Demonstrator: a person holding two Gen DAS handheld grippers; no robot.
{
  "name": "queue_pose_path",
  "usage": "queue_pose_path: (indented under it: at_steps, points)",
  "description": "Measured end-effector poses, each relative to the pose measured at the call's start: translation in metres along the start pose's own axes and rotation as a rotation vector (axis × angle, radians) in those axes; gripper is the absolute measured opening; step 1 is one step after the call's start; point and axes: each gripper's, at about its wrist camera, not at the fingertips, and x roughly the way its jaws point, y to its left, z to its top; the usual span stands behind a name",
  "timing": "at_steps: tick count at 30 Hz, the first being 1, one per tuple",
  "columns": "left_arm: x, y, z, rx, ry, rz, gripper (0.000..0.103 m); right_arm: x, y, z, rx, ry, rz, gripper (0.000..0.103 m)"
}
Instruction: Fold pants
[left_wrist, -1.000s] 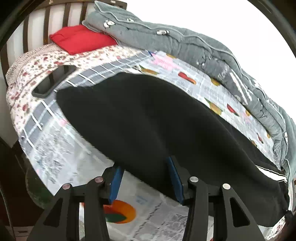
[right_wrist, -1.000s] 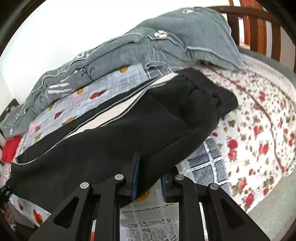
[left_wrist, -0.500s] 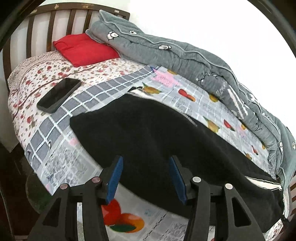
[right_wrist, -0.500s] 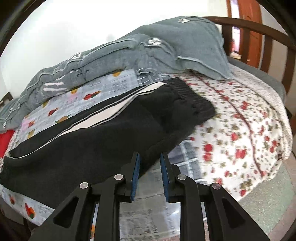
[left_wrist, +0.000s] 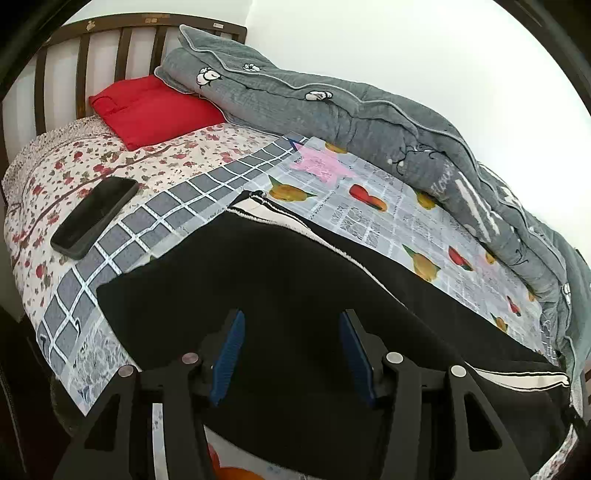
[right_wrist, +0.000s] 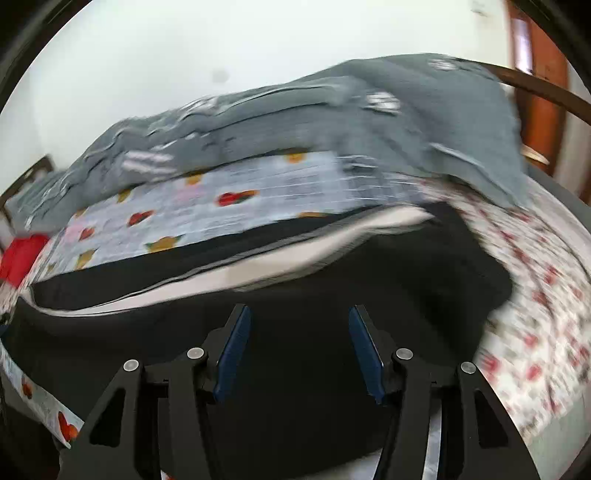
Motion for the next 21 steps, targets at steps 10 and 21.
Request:
queue_pose_path:
  at_steps: [10,21]
  points:
    - [0.02,0.008,0.021,-0.015,0.012,0.034,0.052,0.063,0.097,0.034,-0.183,0.053,0.135,0.055]
    - [0.057,0.018,0.063,-0.028,0.005,0.052,0.051,0.111,0.143,0.044,-0.276,0.145,0.169,0.055]
